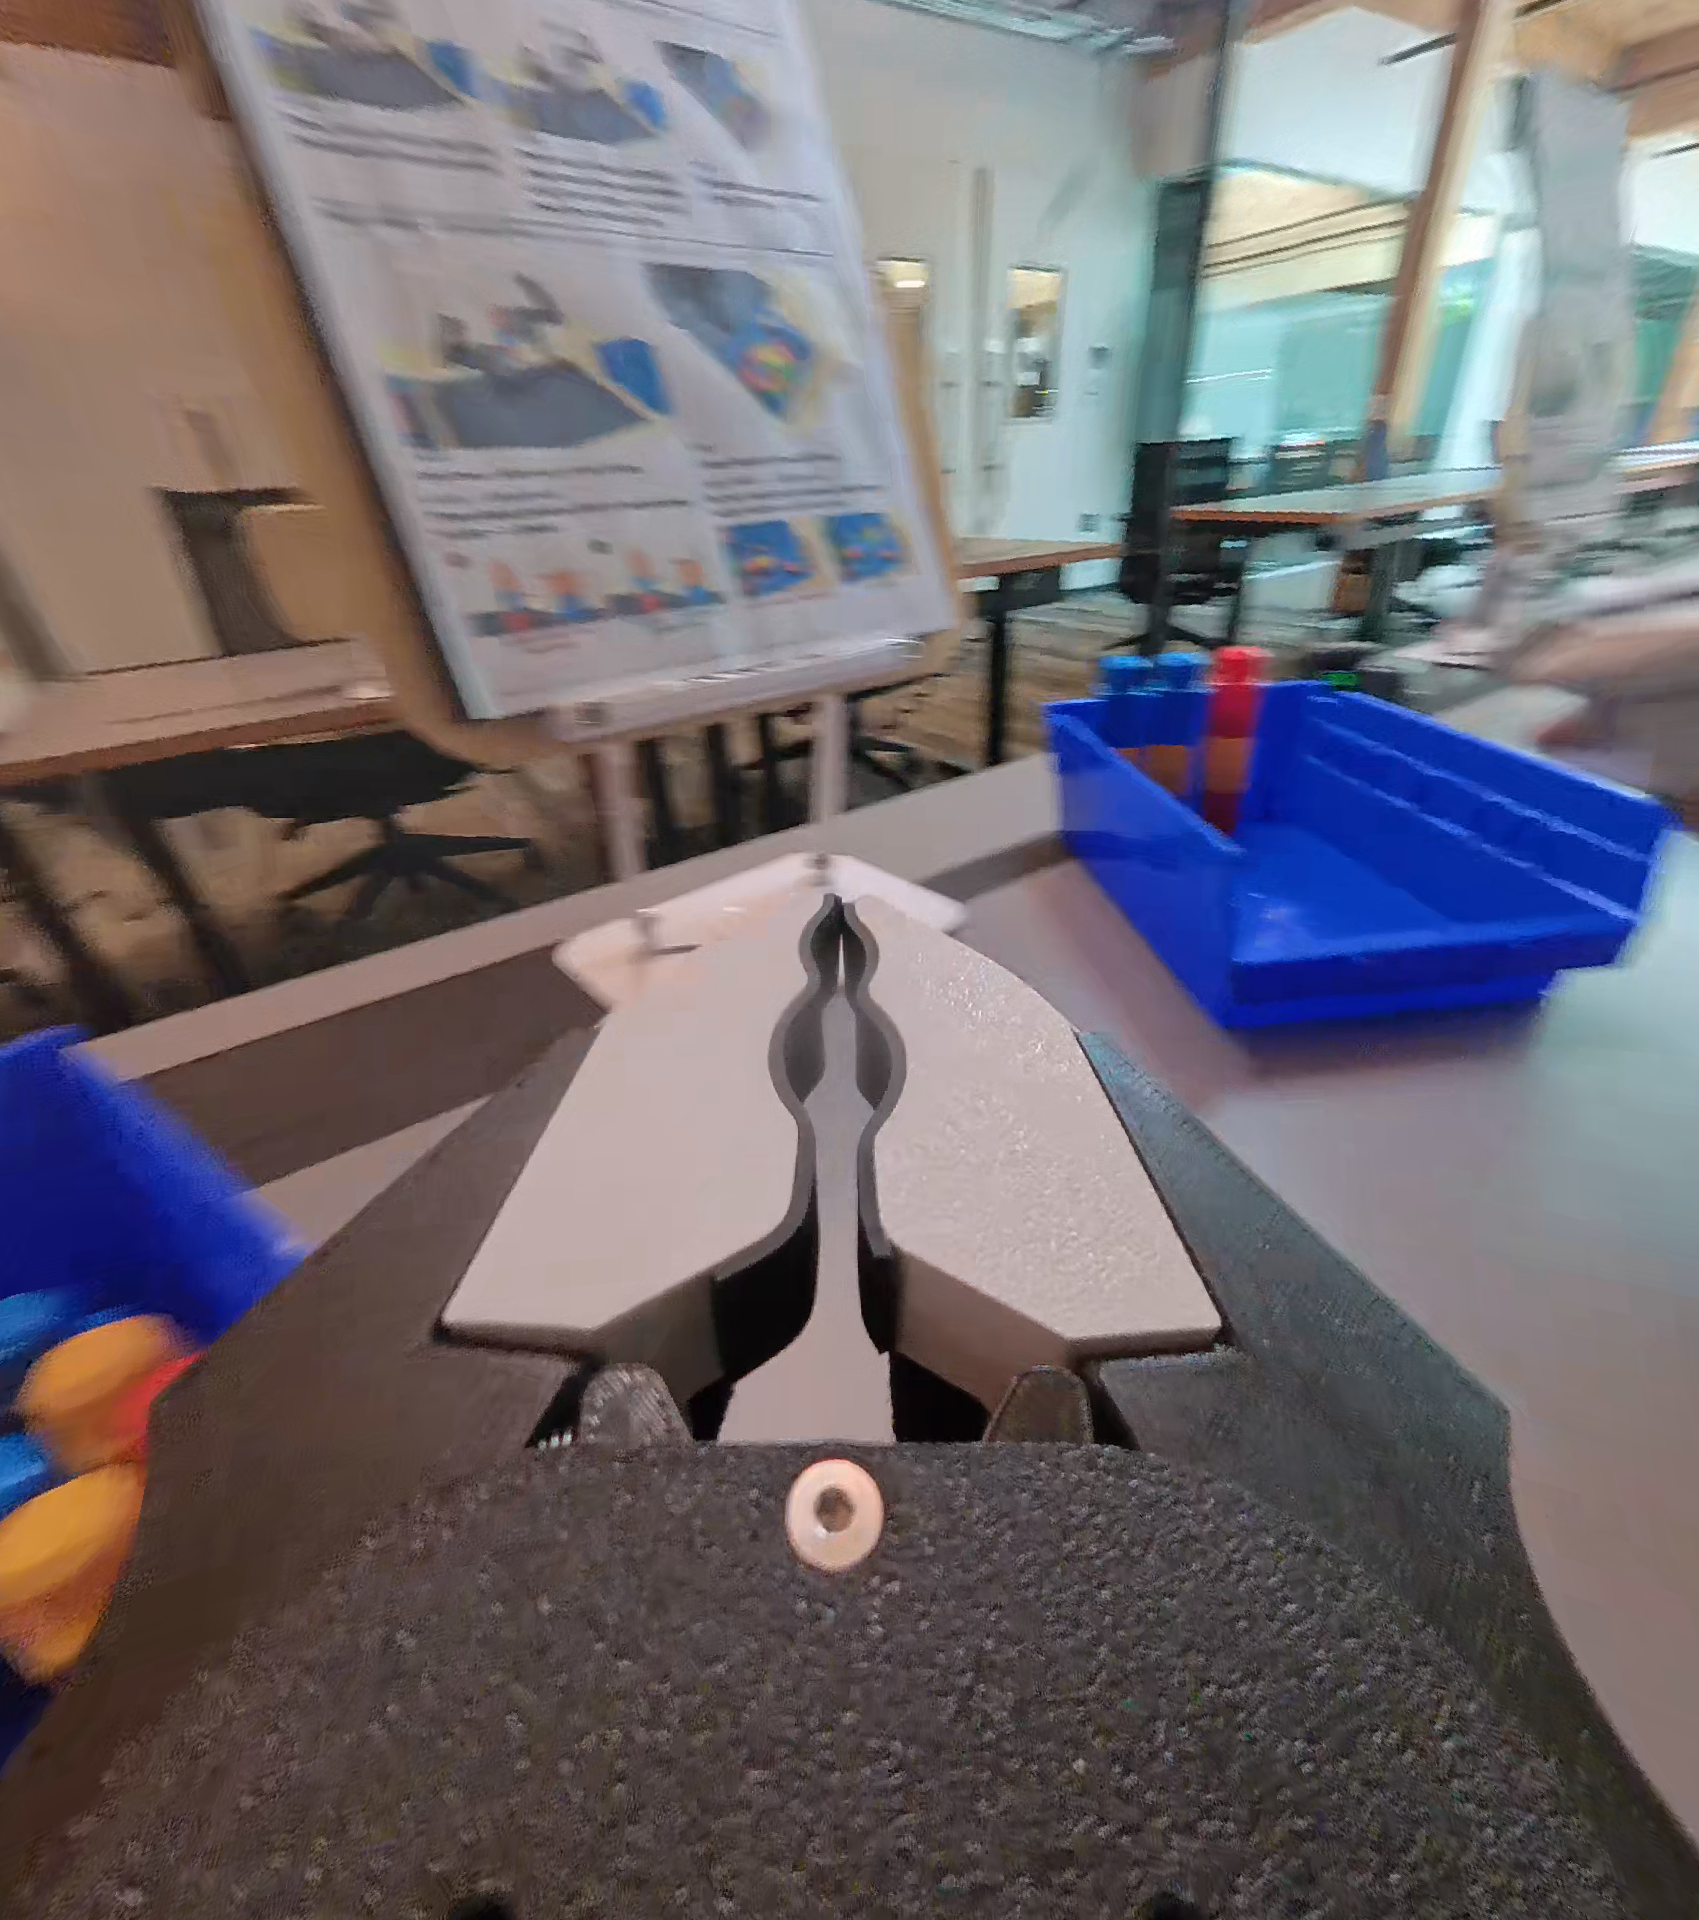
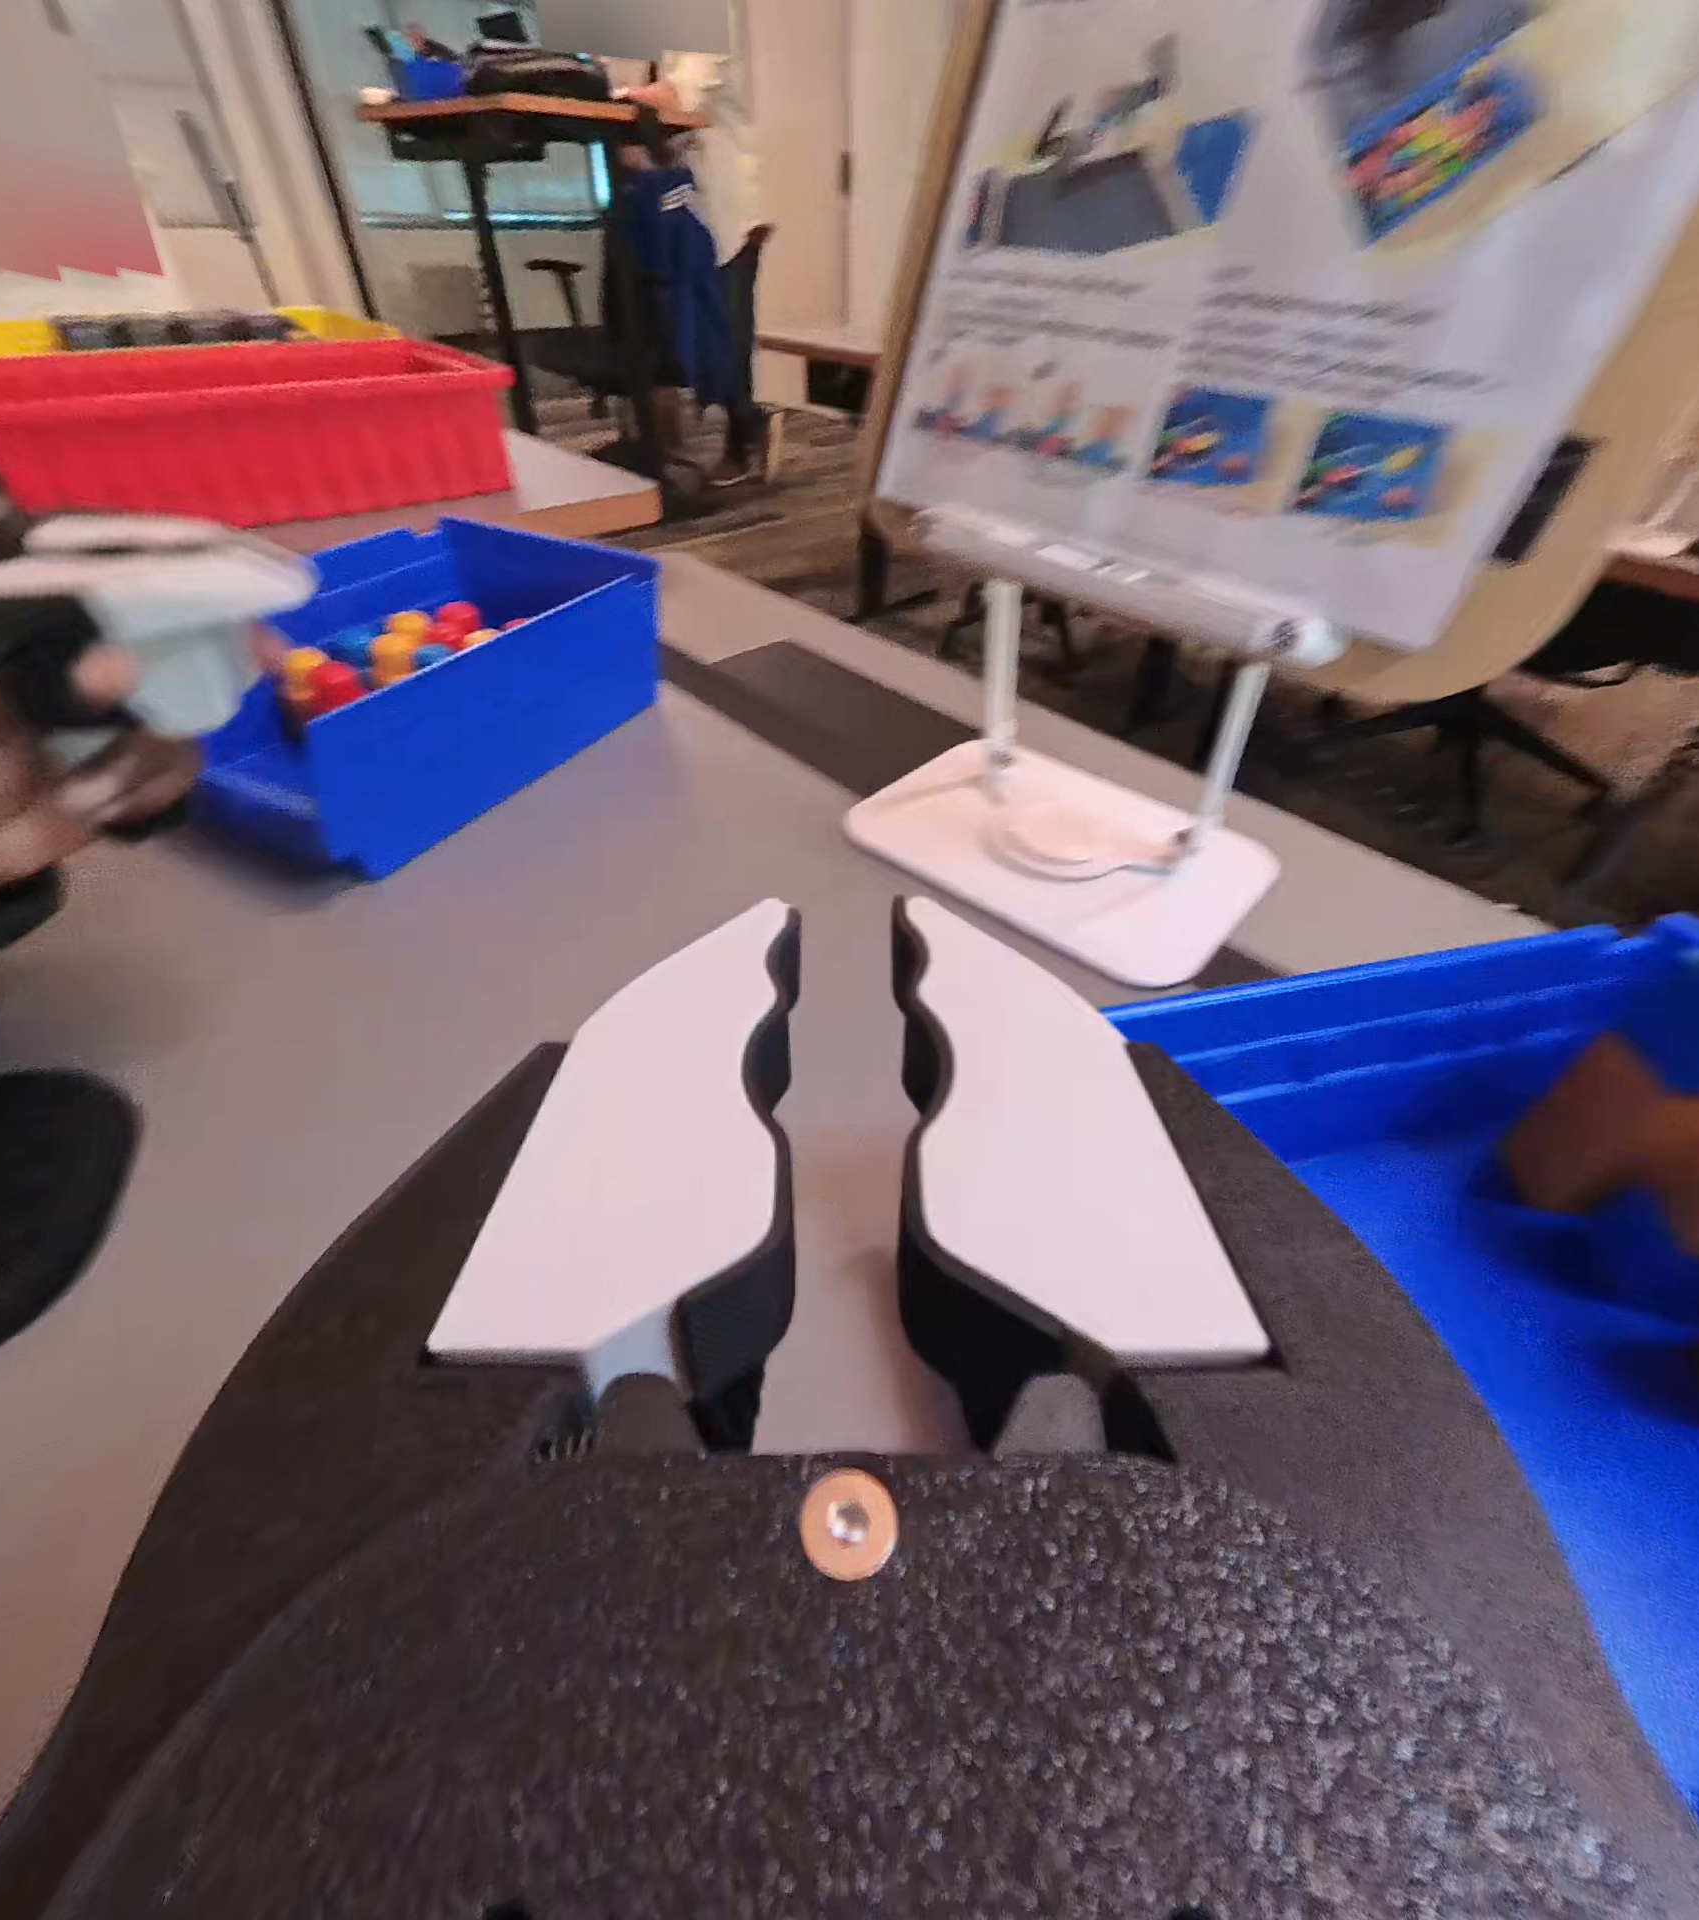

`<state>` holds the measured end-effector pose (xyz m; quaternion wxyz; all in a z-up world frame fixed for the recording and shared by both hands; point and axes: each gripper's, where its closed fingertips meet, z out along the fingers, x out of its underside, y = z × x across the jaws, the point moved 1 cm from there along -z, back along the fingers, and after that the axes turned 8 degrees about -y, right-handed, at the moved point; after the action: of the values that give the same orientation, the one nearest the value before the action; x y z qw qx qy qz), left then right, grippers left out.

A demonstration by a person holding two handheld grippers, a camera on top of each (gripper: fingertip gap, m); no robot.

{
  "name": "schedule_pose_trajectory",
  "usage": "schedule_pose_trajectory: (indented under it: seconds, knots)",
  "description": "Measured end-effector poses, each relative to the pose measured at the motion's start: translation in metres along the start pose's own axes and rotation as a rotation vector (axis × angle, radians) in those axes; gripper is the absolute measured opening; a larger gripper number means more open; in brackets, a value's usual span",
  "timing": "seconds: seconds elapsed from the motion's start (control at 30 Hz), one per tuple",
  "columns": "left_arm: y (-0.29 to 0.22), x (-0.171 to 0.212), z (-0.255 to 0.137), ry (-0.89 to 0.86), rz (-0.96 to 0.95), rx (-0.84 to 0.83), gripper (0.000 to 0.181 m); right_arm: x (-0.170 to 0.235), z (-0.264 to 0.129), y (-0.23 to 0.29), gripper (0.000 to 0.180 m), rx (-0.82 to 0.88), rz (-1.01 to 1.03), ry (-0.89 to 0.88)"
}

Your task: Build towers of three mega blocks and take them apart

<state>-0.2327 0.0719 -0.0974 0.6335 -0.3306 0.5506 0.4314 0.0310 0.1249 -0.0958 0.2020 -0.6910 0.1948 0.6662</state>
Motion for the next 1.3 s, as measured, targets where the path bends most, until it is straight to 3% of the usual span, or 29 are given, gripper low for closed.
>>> schedule_pose_trajectory:
  seconds: [0.13,0.27,0.4,0.7,0.9,1.03,1.17,1.3]
  knots:
    - [0.090,0.005,-0.027,0.093,0.029,-0.261,0.000,0.029,-0.005,0.049,0.001,-0.047,0.067,0.009]
    - [0.151,0.056,-0.053,0.334,0.017,-0.410,0.022,0.049,-0.002,0.061,0.000,-0.049,0.058,0.007]
    - [0.168,0.097,-0.061,0.552,0.038,-0.442,0.042,0.063,0.004,0.062,0.000,-0.070,0.061,0.042]
    - [0.181,0.161,-0.062,0.997,0.104,-0.399,0.048,0.076,0.006,0.075,0.000,-0.128,0.044,0.076]
    - [0.185,0.147,-0.066,0.967,0.183,-0.443,0.048,0.083,0.007,0.082,0.001,-0.158,0.023,0.097]
    - [0.171,0.077,-0.063,0.682,0.208,-0.440,0.047,0.082,0.008,0.092,0.003,-0.194,-0.044,0.084]
    - [0.096,0.001,-0.041,0.334,0.177,-0.143,0.047,0.076,0.013,0.109,0.014,-0.216,-0.148,0.087]
    - [-0.005,-0.014,-0.026,0.243,0.128,0.234,0.047,0.065,0.024,0.126,0.039,-0.202,-0.328,0.147]
